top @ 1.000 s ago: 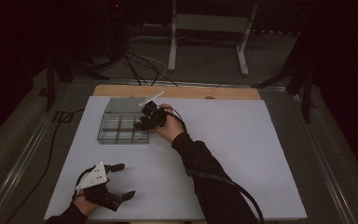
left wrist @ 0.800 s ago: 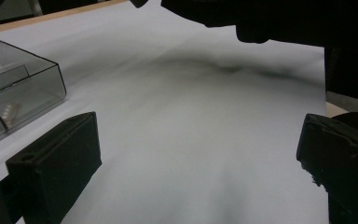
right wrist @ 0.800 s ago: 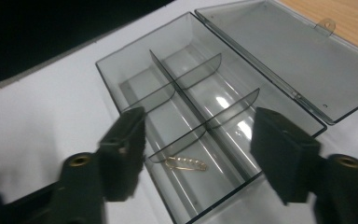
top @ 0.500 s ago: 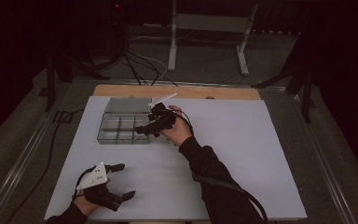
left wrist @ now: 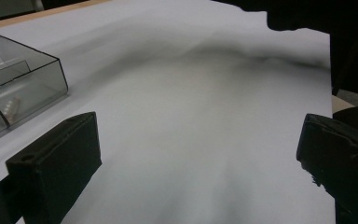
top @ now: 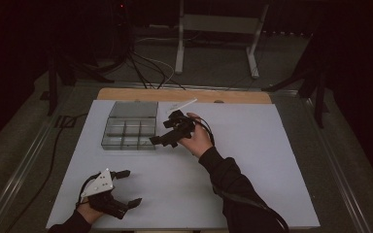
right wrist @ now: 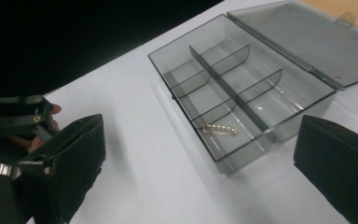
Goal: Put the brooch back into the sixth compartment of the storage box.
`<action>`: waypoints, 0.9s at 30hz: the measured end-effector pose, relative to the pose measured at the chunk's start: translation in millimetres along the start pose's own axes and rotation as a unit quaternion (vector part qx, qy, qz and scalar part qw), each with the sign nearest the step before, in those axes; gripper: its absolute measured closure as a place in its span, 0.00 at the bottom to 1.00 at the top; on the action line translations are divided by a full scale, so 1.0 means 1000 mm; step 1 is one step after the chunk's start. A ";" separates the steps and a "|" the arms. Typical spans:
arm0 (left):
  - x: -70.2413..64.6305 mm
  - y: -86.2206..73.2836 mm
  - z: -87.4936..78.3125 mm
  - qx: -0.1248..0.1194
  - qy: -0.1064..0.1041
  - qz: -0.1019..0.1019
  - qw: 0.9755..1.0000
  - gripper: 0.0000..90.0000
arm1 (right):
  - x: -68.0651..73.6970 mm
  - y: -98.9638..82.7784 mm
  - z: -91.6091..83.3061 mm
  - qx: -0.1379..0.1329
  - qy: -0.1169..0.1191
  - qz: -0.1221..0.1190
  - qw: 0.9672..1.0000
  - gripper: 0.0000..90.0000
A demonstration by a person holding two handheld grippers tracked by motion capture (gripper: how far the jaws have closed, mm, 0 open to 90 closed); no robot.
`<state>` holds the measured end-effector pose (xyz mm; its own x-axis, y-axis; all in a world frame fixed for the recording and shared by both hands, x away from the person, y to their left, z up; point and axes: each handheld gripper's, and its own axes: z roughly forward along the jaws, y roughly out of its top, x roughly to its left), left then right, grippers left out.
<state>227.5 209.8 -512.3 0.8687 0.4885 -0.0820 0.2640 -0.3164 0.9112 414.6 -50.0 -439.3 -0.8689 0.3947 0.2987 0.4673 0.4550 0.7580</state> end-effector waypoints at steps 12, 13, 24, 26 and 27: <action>-0.001 0.001 -0.001 -0.002 -0.001 0.003 1.000 0.01 | 0.002 -0.029 -0.054 -0.022 -0.031 -0.007 0.999 0.00; -0.001 0.001 -0.001 -0.003 -0.001 0.004 1.000 0.01 | 0.001 -0.032 -0.058 -0.021 -0.033 -0.006 0.999 0.00; 0.000 0.000 0.001 0.000 0.000 0.000 1.000 0.01 | -0.006 -0.077 -0.095 -0.035 -0.043 0.017 0.998 0.00; 0.001 0.000 0.001 0.003 0.001 0.001 1.000 0.01 | -0.007 -0.085 -0.100 -0.037 -0.048 0.020 0.998 0.00; 0.000 0.000 0.001 0.004 0.001 0.002 1.000 0.01 | -0.007 -0.088 -0.102 -0.038 -0.049 0.023 0.998 0.00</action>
<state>228.5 209.0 -512.8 0.8691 0.4884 -0.0786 0.2647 -0.3248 0.9080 363.1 -174.9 -449.1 -0.8245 0.4923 0.2792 0.4900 0.3741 0.7874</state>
